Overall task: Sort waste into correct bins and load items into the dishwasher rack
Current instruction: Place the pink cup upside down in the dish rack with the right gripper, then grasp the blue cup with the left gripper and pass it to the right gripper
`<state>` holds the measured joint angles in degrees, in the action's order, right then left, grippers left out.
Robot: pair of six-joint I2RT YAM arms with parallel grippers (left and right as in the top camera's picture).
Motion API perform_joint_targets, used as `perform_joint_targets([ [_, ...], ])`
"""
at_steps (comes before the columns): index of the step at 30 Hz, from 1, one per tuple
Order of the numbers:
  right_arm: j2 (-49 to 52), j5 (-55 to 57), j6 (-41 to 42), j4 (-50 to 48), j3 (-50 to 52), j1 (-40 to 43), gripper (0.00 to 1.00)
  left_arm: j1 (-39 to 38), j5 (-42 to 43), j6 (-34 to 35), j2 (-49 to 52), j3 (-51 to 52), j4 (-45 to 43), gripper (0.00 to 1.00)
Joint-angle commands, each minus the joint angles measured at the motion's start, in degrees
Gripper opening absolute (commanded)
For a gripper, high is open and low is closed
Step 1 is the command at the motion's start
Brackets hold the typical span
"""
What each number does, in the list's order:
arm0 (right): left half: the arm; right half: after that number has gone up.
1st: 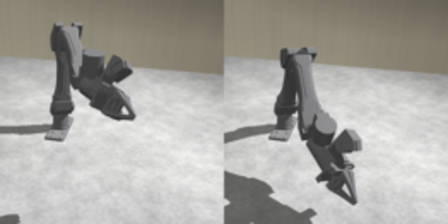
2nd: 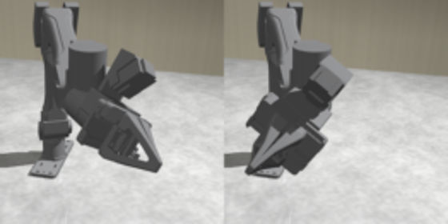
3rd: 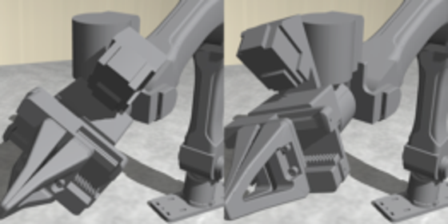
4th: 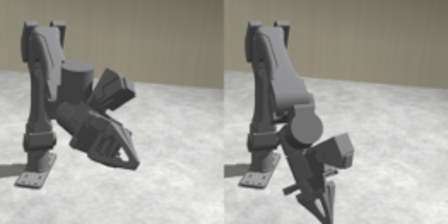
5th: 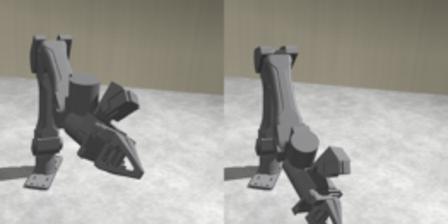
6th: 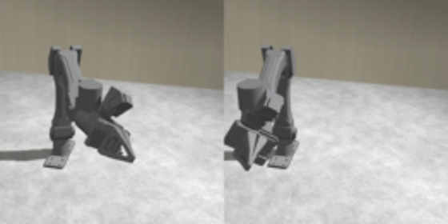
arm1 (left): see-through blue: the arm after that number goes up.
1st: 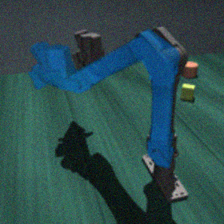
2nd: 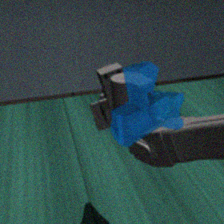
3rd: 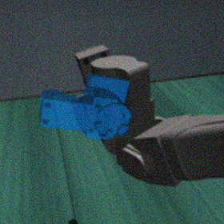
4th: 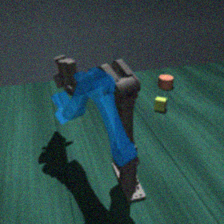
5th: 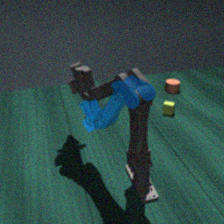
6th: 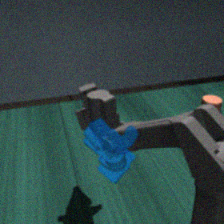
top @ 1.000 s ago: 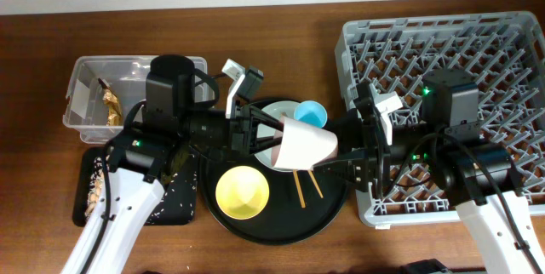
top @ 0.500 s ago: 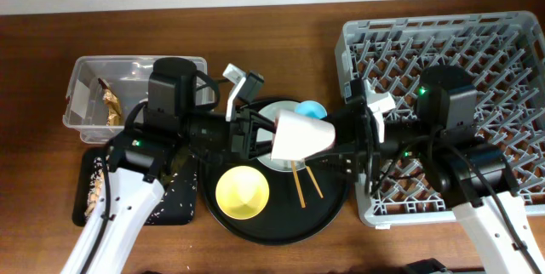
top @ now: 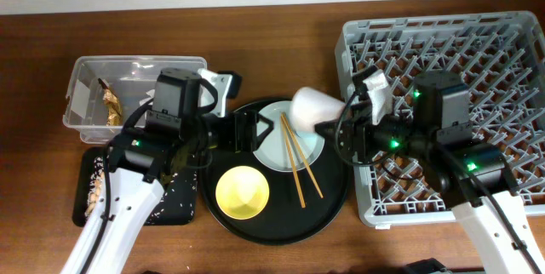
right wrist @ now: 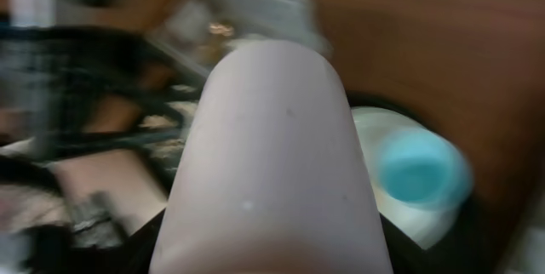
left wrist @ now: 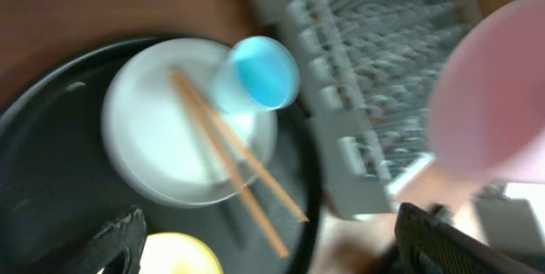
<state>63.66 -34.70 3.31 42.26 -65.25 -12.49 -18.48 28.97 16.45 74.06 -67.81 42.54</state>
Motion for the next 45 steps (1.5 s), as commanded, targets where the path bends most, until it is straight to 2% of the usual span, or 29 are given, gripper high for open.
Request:
perform_joint_targets([
  [1, -0.5, 28.6, 0.7, 2.6, -1.0, 0.1, 0.52, -0.2, -14.0, -0.7, 0.1, 0.3, 4.0, 0.93],
  [3, 0.3, 31.5, 0.7, 2.8, -1.2, 2.3, 0.52, -0.2, -15.3, -0.7, 0.3, 0.4, 6.0, 0.99],
  [6, 4.9, 31.3, 1.7, 4.9, -3.4, 6.8, 0.51, -0.2, -15.3, -0.7, 1.4, 1.2, 6.4, 0.99],
  [8, 10.4, 31.3, 1.7, 7.1, -7.2, 9.5, 0.41, -0.2, -15.3, -0.7, 3.0, 2.1, 6.4, 0.99],
  [18, 25.8, 32.6, 1.7, 5.7, -9.1, 10.0, 0.43, -0.2, -15.3, -0.7, 8.8, 3.3, 5.9, 0.99],
  [22, 29.1, 32.7, 1.6, 5.4, -9.1, 10.0, 0.59, -0.2, -15.3, -0.7, 8.8, 3.3, 4.8, 0.99],
  [24, 29.0, 32.7, 1.6, 5.2, -9.3, 10.0, 0.73, -0.2, -15.3, -0.8, 8.8, 3.3, 2.6, 0.99],
  [25, 29.0, 33.1, 1.6, 5.4, -9.3, 10.0, 0.85, -0.2, -15.3, -0.7, 8.7, 3.2, 1.3, 0.99],
  [26, 29.0, 33.7, 1.5, 5.7, -9.3, 10.0, 0.93, -0.2, -15.3, -0.7, 8.7, 3.1, 0.8, 0.99],
  [29, 28.5, 33.6, 1.5, 6.6, -10.9, 10.0, 0.93, 0.1, -15.9, -2.8, 8.6, 0.5, 0.6, 0.99],
  [32, 26.0, 25.9, 1.4, 16.5, -19.8, 9.9, 0.93, 2.2, -19.2, -2.7, 5.7, -5.1, 2.9, 0.99],
  [33, 25.0, 22.2, -0.4, 21.0, -23.7, 9.9, 0.96, 2.8, -18.9, 0.6, 4.0, -5.8, 2.5, 0.96],
  [35, 24.0, 22.3, -0.4, 24.4, -25.6, 9.9, 0.99, 2.3, -14.8, 3.4, 3.5, -5.8, 2.1, 0.75],
  [37, 23.6, 22.5, -0.4, 25.3, -25.7, 9.9, 0.99, -0.9, -10.8, 3.8, 5.0, -5.3, 0.2, 0.67],
  [39, 24.0, 22.5, -0.4, 25.2, -25.7, 9.9, 0.99, -5.6, -11.0, 3.9, 9.0, -5.3, -3.8, 0.67],
  [40, 24.0, 22.5, -0.4, 25.2, -25.7, 9.9, 0.99, -6.8, -11.1, 3.9, 10.7, -5.3, -5.4, 0.63],
  [41, 24.0, 22.5, -0.4, 25.2, -25.7, 9.9, 0.99, -8.0, -11.5, 3.9, 12.6, -5.3, -7.1, 0.57],
  [43, 24.0, 22.5, -0.4, 25.2, -25.7, 9.9, 0.99, -10.6, -14.1, 4.8, 18.6, -5.3, -11.4, 0.37],
  [45, 24.0, 22.5, -0.4, 25.2, -25.7, 9.9, 0.99, -12.1, -15.2, 7.5, 24.7, -5.3, -15.4, 0.36],
])
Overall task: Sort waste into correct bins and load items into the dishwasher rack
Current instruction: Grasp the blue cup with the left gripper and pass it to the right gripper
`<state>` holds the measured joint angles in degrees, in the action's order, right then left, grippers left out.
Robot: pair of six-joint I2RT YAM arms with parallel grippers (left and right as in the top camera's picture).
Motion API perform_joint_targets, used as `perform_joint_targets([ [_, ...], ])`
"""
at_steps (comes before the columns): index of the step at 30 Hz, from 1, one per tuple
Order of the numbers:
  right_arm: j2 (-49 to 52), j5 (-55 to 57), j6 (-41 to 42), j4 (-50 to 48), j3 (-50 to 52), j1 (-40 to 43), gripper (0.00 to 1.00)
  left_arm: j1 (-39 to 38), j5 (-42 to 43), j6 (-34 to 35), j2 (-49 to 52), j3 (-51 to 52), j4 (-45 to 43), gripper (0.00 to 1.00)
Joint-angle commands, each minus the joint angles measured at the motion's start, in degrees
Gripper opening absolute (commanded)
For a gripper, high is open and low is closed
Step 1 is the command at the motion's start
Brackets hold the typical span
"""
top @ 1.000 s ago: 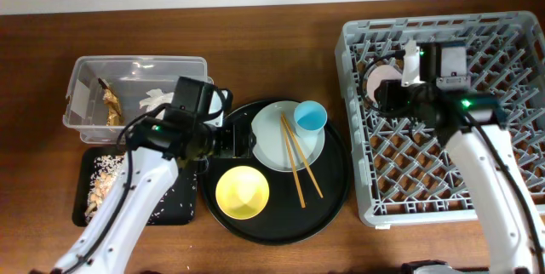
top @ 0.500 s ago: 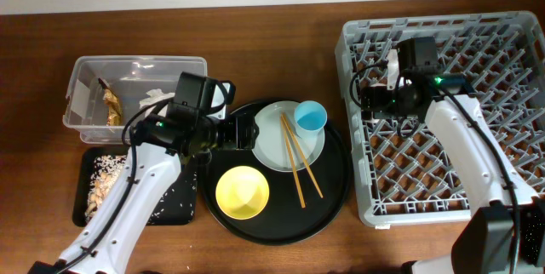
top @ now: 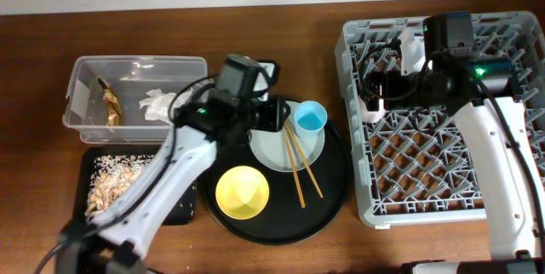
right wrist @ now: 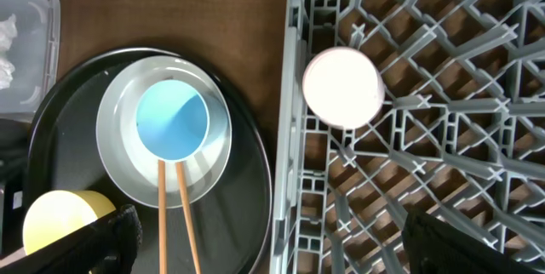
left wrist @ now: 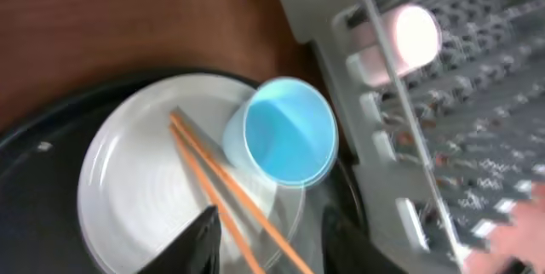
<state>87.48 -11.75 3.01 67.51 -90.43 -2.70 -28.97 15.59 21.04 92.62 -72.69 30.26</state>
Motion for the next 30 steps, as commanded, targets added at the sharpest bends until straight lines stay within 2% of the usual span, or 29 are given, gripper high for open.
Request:
perform_joint_targets([
  [1, 0.2, -0.5, -0.1, 0.0, -0.5, 0.1, 0.99, -2.2, -1.7, 3.0, 8.2, -0.4, -5.1, 0.35],
  [5, 0.2, -0.5, -0.1, 0.0, -0.5, 0.1, 0.99, -4.9, -1.5, 3.0, 13.4, -0.4, -9.9, 0.36],
  [12, 0.2, -0.5, -0.1, 0.0, -0.5, 0.1, 0.99, -7.0, -7.5, 3.0, 15.2, -0.4, -10.1, 0.29],
  [16, 0.2, -0.5, -0.1, 0.0, -0.5, 0.1, 0.99, -7.0, -8.2, 3.0, 16.0, -0.4, -10.1, 0.19],
  [20, 0.2, -0.5, -0.1, 0.0, -0.5, 0.1, 0.99, -7.0, -7.9, 3.0, 15.9, -1.2, -10.1, 0.00],
  [23, 0.2, -0.5, -0.1, 0.0, -0.5, 0.1, 0.99, -6.7, -7.9, 3.0, 10.6, -3.3, -9.1, 0.00],
  [27, 0.2, -0.5, -0.2, 0.0, -0.5, 0.1, 0.99, -5.9, -7.7, 3.0, -2.7, -3.6, -5.1, 0.00],
  [30, 0.2, -0.5, -0.1, 0.0, -0.5, 0.1, 0.98, -1.7, 0.1, 2.9, -12.8, -3.6, 1.5, 0.00],
])
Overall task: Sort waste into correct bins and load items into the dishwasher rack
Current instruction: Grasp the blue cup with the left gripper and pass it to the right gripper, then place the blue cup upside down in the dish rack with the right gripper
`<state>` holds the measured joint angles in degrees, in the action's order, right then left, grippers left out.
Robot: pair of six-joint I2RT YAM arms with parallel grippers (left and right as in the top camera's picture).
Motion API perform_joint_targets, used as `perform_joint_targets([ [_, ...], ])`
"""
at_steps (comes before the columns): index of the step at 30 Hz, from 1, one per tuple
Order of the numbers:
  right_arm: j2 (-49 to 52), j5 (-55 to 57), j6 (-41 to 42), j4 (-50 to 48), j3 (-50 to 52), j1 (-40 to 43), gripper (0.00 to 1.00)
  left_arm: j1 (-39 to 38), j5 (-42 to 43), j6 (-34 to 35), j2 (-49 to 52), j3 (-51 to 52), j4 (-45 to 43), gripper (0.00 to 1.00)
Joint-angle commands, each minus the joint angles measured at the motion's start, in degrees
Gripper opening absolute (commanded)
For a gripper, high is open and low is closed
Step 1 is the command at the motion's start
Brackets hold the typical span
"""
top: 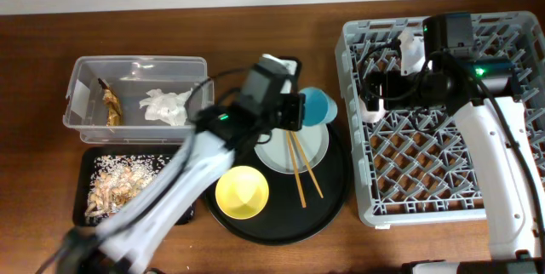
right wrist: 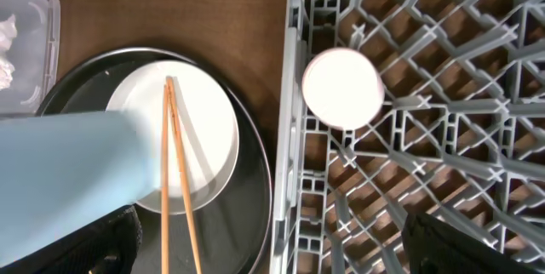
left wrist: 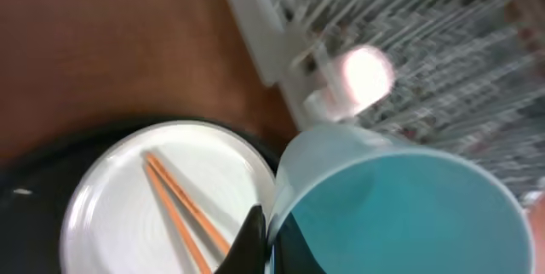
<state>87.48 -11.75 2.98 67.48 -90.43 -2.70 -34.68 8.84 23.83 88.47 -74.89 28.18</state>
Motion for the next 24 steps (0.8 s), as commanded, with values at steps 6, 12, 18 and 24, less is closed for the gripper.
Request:
perform_joint_targets([
  [6, 0.2, -15.5, 8.3, 5.0, -0.5, 0.1, 0.98, 25.0, 51.6, -5.0, -14.5, -1.3, 10.2, 0.00],
  [12, 0.0, -65.9, -25.1, 6.8, -0.5, 0.4, 0.98, 31.8, 63.2, -10.3, -13.4, -1.2, 10.5, 0.00],
  [18, 0.0, -72.2, -29.9, 5.8, -0.5, -6.0, 0.99, 23.2, 55.8, -10.5, -13.4, -1.2, 8.4, 0.00],
  [24, 0.0, -72.5, -31.3, 6.5, -0.5, -9.9, 0.88, 20.9, 55.6, -10.4, -13.4, -1.2, 4.9, 0.00],
])
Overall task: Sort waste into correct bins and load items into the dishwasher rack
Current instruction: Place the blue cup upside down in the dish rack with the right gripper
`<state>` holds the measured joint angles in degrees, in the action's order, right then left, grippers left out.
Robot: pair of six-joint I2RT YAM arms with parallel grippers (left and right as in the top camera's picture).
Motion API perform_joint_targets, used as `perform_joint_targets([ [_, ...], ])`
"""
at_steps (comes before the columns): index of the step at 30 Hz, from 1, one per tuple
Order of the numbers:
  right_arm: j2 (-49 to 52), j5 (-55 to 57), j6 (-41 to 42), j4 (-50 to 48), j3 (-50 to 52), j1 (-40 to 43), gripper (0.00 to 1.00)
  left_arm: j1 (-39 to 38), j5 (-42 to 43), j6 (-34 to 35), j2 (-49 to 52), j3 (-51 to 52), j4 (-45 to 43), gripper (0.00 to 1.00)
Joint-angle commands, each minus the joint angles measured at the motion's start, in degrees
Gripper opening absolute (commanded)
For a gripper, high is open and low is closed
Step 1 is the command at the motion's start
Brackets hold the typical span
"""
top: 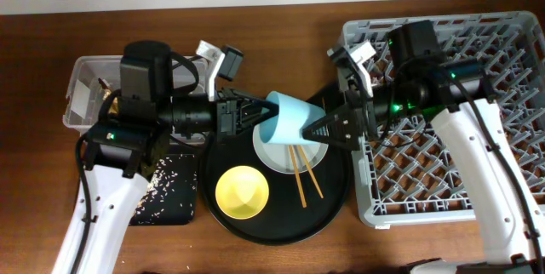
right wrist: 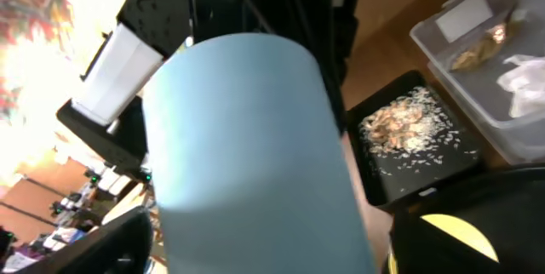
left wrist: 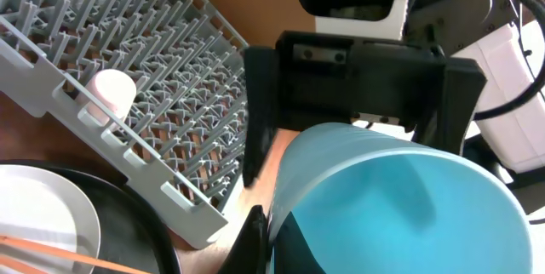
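Observation:
A light blue cup hangs on its side above the white plate. My left gripper is shut on its rim, with one finger inside and one outside. My right gripper faces it from the right. Its fingers stand open on either side of the cup's base. The cup's open mouth fills the left wrist view. A pink cup stands upside down in the grey rack. Two chopsticks lie across the plate.
The plate and a yellow bowl sit on a round black tray. A clear bin with scraps is at the far left. In front of it is a black tray of food bits. The rack takes up the right side.
My right gripper was open over the rack's left part and is now at the blue cup's base. The cup, held by my left gripper, has turned sideways with its base toward the right gripper.
My right gripper held the pink cup over the tray's edge while the blue cup stood on the plate. Then the pink cup stood in the rack and my left gripper was open at the blue cup. The left then held it aloft; now it hangs between both grippers.

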<state>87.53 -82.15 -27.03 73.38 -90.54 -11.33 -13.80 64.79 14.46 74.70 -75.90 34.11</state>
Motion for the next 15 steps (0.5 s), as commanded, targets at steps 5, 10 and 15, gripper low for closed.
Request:
perform_joint_targets([
  [5, -0.1, -1.9, -2.6, 0.2, -0.4, -2.4, 0.58, 0.0, -1.3, -1.1, 0.3, -0.2, -2.1, 0.00],
  [10, -0.1, -1.2, -2.5, -5.1, -0.4, -2.1, 0.48, 0.0, -11.0, -1.1, 0.3, -0.2, 2.9, 0.27],
  [15, -0.1, 9.2, 4.1, -5.5, -0.4, 4.5, 0.49, 0.0, -32.9, -1.1, 0.3, -0.2, 10.2, 0.58],
])
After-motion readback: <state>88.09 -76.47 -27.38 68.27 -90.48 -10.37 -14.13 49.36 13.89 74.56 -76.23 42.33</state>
